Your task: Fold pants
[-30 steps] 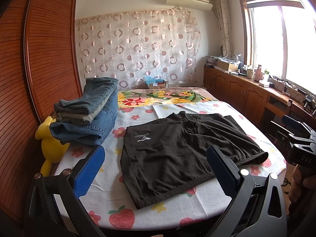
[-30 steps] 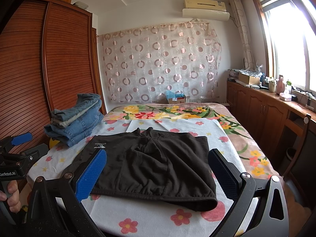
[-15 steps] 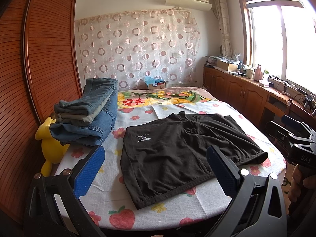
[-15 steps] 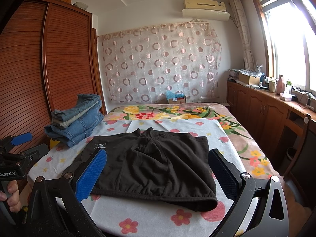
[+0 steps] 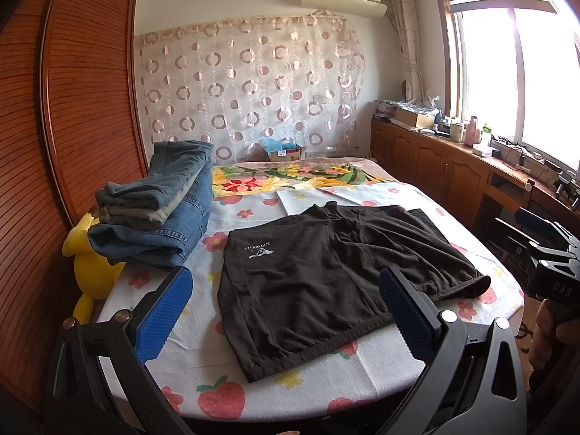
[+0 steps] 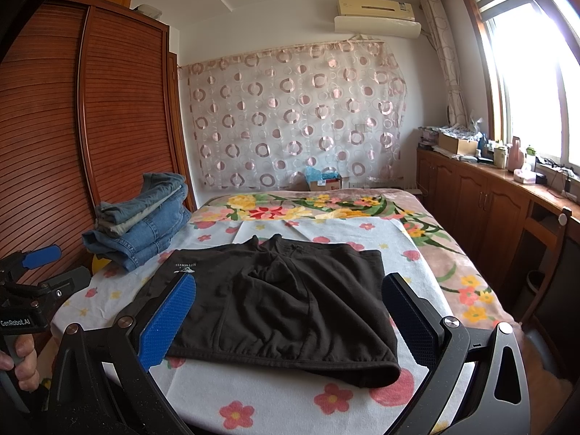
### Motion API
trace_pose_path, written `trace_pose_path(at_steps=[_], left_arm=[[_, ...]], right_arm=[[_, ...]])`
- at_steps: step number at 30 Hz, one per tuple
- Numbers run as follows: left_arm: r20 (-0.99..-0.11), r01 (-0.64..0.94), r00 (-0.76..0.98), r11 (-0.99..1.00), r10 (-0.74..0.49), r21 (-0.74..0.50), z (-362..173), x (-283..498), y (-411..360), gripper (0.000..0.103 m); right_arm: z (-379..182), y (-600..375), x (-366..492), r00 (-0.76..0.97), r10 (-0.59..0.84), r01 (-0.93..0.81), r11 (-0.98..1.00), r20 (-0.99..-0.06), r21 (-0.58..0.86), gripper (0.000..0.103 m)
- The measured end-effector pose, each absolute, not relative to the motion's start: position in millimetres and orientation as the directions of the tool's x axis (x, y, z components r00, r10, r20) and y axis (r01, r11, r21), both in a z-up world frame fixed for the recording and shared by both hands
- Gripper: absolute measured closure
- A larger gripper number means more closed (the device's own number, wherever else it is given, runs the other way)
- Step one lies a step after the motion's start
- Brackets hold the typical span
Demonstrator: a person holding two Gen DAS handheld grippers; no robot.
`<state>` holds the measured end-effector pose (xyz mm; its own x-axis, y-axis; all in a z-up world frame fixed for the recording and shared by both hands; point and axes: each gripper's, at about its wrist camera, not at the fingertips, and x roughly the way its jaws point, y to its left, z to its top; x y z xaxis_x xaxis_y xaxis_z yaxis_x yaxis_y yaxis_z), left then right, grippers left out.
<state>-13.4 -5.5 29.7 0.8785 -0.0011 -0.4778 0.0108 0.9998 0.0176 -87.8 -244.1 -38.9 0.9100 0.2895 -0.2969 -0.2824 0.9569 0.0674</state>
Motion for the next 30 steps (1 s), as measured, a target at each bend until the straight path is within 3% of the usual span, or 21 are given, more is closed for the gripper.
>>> trace_pose_path(at_steps=[23,30], left_arm=[[-0.547,0.094,0.834,0.995,-0.071,0.014,-2.6,30.6,-4.5,0.0],[-0.59,0.153,0.799,0.988,-0.115,0.015,-16.6,57.5,-12.0,0.0]], right_arm=[[-45.5,-251.2,-51.1,0.897,0.309,-0.31,0.95,-0.315,0.05,0.002],[-51.4,-265.9,-18.7,0.879,0.293,-0.301,0.953,-0.377,0.039,0.014]])
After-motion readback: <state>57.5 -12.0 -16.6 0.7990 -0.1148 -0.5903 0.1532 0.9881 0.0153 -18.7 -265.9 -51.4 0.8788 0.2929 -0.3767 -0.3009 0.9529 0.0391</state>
